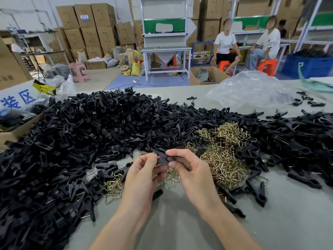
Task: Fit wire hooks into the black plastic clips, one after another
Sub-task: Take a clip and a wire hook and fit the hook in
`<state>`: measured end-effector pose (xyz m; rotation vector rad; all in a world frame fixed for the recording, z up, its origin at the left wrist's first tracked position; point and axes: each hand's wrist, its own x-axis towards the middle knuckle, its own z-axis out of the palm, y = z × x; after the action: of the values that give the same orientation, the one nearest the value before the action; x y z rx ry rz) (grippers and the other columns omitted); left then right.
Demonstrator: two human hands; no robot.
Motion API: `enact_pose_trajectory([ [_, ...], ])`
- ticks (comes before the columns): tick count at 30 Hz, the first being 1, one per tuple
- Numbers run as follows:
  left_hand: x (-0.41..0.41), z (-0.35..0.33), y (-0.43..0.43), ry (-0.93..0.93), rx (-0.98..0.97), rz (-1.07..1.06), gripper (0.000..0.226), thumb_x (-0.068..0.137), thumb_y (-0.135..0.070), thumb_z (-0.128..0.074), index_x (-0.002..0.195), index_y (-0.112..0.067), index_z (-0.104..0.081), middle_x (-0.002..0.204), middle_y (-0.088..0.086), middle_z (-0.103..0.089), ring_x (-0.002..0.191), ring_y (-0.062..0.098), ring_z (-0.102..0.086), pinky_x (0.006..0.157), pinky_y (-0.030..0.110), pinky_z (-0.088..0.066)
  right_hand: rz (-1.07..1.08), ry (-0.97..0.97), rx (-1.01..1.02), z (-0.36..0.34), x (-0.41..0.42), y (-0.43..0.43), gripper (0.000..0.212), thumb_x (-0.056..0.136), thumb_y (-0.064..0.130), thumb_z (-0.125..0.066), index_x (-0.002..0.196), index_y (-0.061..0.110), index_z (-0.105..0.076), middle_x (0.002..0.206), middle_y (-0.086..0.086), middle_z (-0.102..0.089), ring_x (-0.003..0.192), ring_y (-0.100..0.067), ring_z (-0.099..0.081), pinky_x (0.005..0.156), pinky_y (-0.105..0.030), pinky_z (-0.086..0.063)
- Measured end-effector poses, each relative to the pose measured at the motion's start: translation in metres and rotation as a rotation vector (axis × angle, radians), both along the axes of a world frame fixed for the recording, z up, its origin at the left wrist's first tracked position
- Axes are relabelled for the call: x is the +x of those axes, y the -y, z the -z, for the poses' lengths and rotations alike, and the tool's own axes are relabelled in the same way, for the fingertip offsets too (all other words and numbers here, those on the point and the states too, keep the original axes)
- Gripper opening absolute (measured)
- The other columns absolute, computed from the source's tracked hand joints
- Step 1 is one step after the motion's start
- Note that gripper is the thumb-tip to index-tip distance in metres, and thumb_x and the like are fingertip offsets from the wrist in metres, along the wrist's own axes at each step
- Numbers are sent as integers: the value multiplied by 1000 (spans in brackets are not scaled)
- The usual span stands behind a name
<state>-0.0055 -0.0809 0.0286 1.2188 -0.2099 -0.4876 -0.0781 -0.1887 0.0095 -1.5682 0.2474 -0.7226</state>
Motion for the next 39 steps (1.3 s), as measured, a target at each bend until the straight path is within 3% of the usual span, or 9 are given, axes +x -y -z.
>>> enact_pose_trajectory([
  [4,-3,5,-1,390,349,-44,32,106,-23,-39,87,-19,-65,85,4,-72,82,21,-68,71,37,-55,10,-8,-217,3,1,-4,40,93,1,-66,109,37,-72,110,15,-70,107,-11,-68,95,-26,-53],
  [10,-6,-5,-6,392,342,138,63,101,-62,-31,81,-16,-69,73,6,-68,65,15,-61,64,37,-51,18,-43,-446,0,-2,-8,23,88,26,-72,109,33,-72,113,23,-63,113,-6,-60,95,-15,-43],
  [15,-10,5,-1,454,416,39,62,105,-51,-27,80,-22,-76,77,-7,-76,72,2,-69,57,11,-46,51,-10,-630,4,-1,-14,28,86,24,-67,111,17,-74,118,19,-61,115,-7,-54,100,-16,-39],
  [21,-9,6,-2,507,535,-37,65,104,-53,-17,76,-36,-73,71,-26,-70,72,-13,-62,60,3,-40,16,15,-631,7,-1,-13,28,85,12,-72,112,19,-74,121,19,-58,118,-9,-54,101,-23,-43],
  [26,-7,6,-2,516,408,-5,69,105,-55,-21,76,-20,-72,73,0,-74,73,12,-70,73,36,-53,63,57,-670,5,-1,-15,26,90,26,-64,113,17,-72,121,16,-59,116,-8,-56,99,-23,-45],
  [30,-9,5,-3,519,351,61,80,98,-70,-18,81,-14,-73,76,10,-73,77,27,-70,77,49,-56,99,62,-741,2,-2,-11,27,96,31,-59,118,19,-68,121,15,-61,114,-7,-57,98,-25,-47],
  [33,-7,8,-4,516,340,66,78,90,-82,-15,94,-33,-76,83,1,-76,79,19,-70,73,37,-55,155,47,-516,-3,-5,-5,23,99,34,-62,119,27,-68,115,19,-63,108,-5,-63,93,-23,-51],
  [36,-5,12,-5,556,374,-6,72,85,-84,-16,98,-40,-72,94,-17,-74,88,-1,-66,81,33,-50,230,70,-88,-13,-11,10,20,95,36,-67,114,32,-71,106,14,-72,99,-6,-69,87,-19,-53],
  [39,-3,17,-4,596,425,-54,64,88,-80,-18,98,-43,-69,99,-25,-70,97,-7,-60,81,23,-45,269,264,416,-40,-26,51,24,86,32,-70,106,18,-72,92,2,-76,89,-12,-72,83,-22,-58],
])
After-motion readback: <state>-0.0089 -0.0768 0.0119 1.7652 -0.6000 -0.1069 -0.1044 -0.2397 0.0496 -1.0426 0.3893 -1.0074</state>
